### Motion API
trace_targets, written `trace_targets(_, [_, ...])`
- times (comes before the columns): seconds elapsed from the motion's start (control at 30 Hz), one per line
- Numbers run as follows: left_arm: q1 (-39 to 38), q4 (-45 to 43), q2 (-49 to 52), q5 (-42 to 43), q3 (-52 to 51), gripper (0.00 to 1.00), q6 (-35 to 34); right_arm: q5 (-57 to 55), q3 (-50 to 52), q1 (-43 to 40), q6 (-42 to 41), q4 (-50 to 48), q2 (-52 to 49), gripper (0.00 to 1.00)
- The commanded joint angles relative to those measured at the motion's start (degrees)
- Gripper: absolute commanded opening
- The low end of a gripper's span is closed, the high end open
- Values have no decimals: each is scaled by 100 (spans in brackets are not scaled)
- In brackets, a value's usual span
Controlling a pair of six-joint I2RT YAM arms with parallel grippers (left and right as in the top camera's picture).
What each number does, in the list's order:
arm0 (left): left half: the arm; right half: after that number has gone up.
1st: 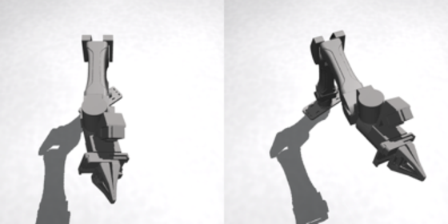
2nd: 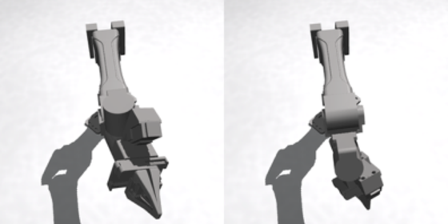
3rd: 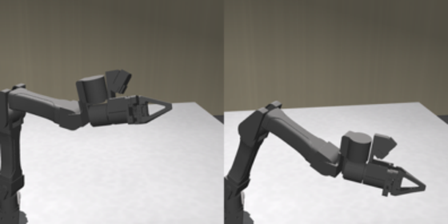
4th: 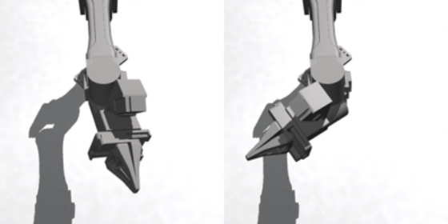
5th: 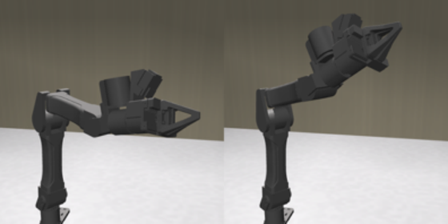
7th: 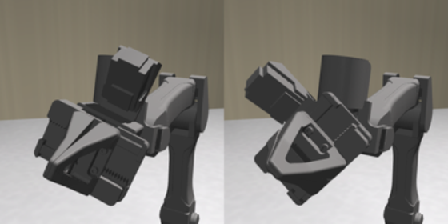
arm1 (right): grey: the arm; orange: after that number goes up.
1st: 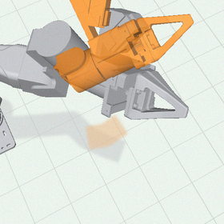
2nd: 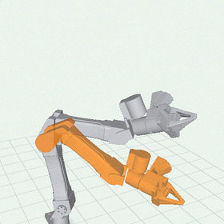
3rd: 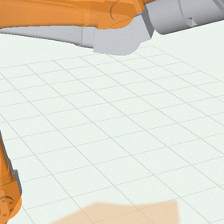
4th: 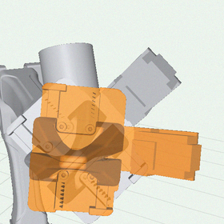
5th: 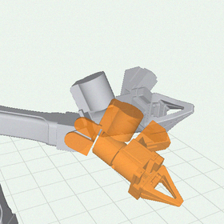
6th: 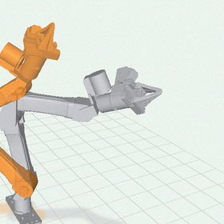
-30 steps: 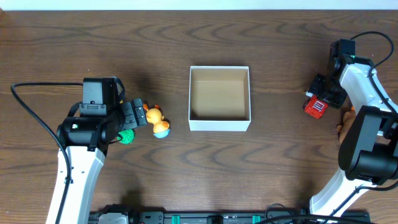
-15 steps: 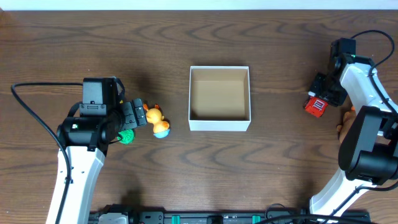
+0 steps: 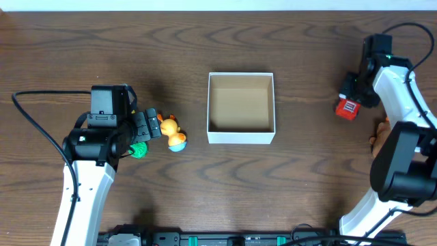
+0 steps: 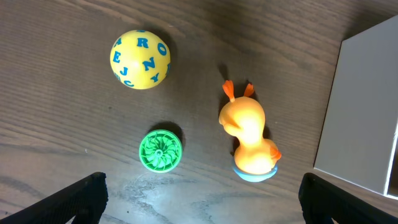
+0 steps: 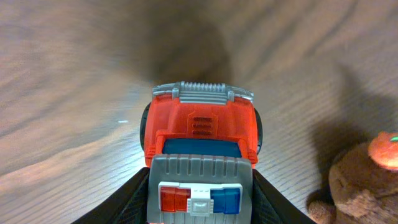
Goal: Pack container
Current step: 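Lift the red truck and carry it over the white box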
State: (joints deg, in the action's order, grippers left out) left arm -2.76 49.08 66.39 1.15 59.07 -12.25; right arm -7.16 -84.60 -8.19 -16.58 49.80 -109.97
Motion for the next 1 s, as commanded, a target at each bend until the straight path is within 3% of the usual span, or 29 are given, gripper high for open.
trace_targets(0.0, [24,15,15,-9,116,98,-55,9,-358,424,297,-15,772,2])
trace_targets(0.3, [24,11,15,-9,116,98,-55,7,-387,2013,378,-409,1902,1])
trace_targets(0.43, [24,11,15,-9,116,98,-55,9,-385,2844,-125,-527,2006,1])
trace_targets(0.67, [24,13,15,-9,116,98,-55,4,-376,3733,-1145,-396,1591,1])
trace_targets(0.97, [24,13,15,-9,116,98,-55,31,-374,3856,-1600,-157,411,1])
